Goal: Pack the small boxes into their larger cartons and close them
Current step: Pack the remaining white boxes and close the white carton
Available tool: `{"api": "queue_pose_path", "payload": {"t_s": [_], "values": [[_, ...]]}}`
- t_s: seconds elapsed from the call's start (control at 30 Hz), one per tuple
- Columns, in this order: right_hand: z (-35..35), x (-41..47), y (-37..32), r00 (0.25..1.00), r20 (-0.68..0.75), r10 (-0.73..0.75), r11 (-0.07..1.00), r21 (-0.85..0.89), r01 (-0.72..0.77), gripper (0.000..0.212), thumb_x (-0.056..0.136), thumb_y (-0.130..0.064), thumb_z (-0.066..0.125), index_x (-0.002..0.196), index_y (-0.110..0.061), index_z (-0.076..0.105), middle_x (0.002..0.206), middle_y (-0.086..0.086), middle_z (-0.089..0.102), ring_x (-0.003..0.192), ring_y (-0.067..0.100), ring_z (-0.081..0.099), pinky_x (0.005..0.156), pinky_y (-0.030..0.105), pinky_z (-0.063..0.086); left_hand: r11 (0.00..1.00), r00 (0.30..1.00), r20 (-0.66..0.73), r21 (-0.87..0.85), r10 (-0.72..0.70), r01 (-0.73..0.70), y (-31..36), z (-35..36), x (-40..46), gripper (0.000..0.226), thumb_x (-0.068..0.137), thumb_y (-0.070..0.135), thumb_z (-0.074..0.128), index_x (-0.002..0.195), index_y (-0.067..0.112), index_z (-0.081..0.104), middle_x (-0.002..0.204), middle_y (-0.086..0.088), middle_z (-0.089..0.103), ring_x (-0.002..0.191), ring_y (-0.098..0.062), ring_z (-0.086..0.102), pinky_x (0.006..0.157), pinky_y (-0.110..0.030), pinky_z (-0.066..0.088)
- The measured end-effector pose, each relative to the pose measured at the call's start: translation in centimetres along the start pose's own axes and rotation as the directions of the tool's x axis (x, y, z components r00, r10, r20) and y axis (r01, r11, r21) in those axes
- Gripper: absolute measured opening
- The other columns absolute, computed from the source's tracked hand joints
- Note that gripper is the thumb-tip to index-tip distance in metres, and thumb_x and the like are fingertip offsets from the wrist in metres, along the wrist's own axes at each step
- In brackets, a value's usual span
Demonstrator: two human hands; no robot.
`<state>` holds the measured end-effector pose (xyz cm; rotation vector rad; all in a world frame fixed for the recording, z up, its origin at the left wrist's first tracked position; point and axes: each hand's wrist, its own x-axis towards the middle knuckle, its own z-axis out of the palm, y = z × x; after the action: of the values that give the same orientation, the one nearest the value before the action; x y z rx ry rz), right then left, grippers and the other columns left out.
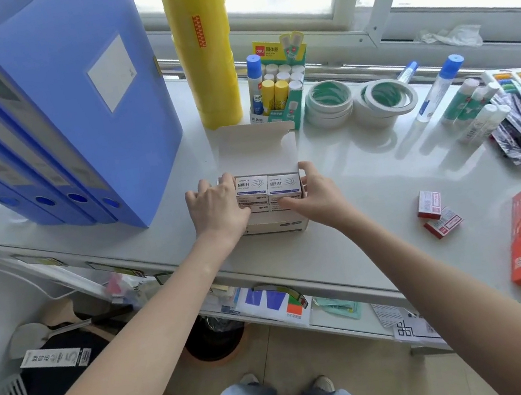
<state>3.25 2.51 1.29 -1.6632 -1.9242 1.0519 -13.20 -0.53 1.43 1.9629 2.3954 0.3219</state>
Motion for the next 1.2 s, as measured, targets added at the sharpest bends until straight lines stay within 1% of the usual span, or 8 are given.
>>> {"api": "queue_pose_path", "payload": {"t_s": [0.2,0.3,0.4,0.53,0.7,0.87,1.07,1.2], "values": [[-2.0,0.4,-0.9,0.994,0.037,0.102,0.899,0.425,-0.108,0.076,0.077,-0.006,0.067,0.142,-0.012,0.028,0.141,0.007,0.044,0.130,0.022,0.041,0.104,0.034,0.039,0.971,0.999,0.008,-0.233,-0.045,0.045,-1.2,-1.0,-0.1,0.076,0.073,0.036,0.074,0.134,0.013,0.036,0.131,-0.012,0.037,0.122,-0.031,0.040,0.096,-0.041,0.039],[-2.7,0.3,-1.4,0.997,-0.016,0.081,0.873,0.483,-0.063,0.075,0.073,-0.001,0.060,0.141,-0.015,0.032,0.131,0.009,0.053,0.123,0.024,0.047,0.100,0.037,0.042,0.764,0.984,0.171,-0.627,-0.053,0.151,-1.7,-1.7,0.3,0.105,0.071,0.034,0.078,0.148,0.017,0.008,0.148,-0.007,0.024,0.134,-0.021,0.035,0.107,-0.037,0.037],[-2.9,-0.4,-1.8,0.998,-0.062,0.027,0.880,0.474,0.006,0.073,0.062,-0.014,0.056,0.134,-0.019,0.045,0.124,0.005,0.059,0.113,0.023,0.052,0.095,0.034,0.046,0.593,0.966,0.258,-0.782,0.031,0.190,-1.9,-2.4,0.1,0.109,0.078,0.027,0.074,0.150,0.024,-0.007,0.155,0.003,0.021,0.138,-0.013,0.031,0.103,-0.027,0.029],[-2.1,-1.6,-1.1,0.991,-0.123,-0.042,0.918,0.388,0.087,0.058,0.078,-0.006,0.057,0.133,-0.020,0.046,0.131,0.001,0.053,0.111,0.015,0.050,0.089,0.026,0.041,0.615,0.983,0.164,-0.785,0.081,0.080,-2.9,-2.5,-1.0,0.090,0.078,0.030,0.073,0.147,0.030,0.015,0.150,0.007,0.035,0.129,-0.006,0.037,0.099,-0.026,0.030],[-1.3,-2.9,-0.1,0.974,-0.191,-0.120,0.953,0.252,0.166,0.058,0.079,-0.004,0.058,0.135,-0.014,0.045,0.104,0.002,0.051,0.090,0.016,0.050,0.079,0.023,0.041,0.679,0.994,0.081,-0.734,0.067,0.014,-4.1,-2.1,-3.1,0.076,0.076,0.040,0.070,0.139,0.021,0.032,0.141,-0.001,0.049,0.129,-0.011,0.044,0.100,-0.022,0.032],[-0.3,-4.3,0.4,0.958,-0.246,-0.150,0.962,0.186,0.199,0.059,0.080,-0.005,0.058,0.135,-0.019,0.044,0.094,-0.005,0.053,0.074,0.009,0.047,0.067,0.006,0.039,0.724,0.999,-0.037,-0.689,0.004,-0.029,-4.6,-1.1,-4.4,0.062,0.080,0.046,0.060,0.134,0.017,0.048,0.121,-0.005,0.052,0.101,-0.010,0.052,0.084,-0.019,0.037],[0.1,-4.7,0.3,0.922,-0.310,-0.232,0.961,0.073,0.267,0.021,0.083,-0.007,0.059,0.099,-0.017,0.068,0.089,0.002,0.065,0.068,-0.012,0.051,0.062,0.002,0.036,0.774,0.987,-0.162,-0.623,0.015,-0.114,-4.6,-0.6,-4.7,0.028,0.086,0.028,0.064,0.112,0.017,0.066,0.100,-0.006,0.067,0.089,-0.014,0.054,0.084,-0.034,0.047],[0.2,-4.7,0.7,0.916,-0.320,-0.240,0.966,0.011,0.257,0.018,0.083,-0.005,0.059,0.092,-0.016,0.069,0.086,-0.002,0.067,0.067,-0.003,0.053,0.063,0.005,0.037,0.810,0.978,-0.208,-0.571,0.014,-0.133,-4.5,-0.4,-4.7,0.025,0.082,0.028,0.068,0.105,0.019,0.071,0.092,-0.004,0.071,0.086,-0.020,0.057,0.077,-0.030,0.046]]}}
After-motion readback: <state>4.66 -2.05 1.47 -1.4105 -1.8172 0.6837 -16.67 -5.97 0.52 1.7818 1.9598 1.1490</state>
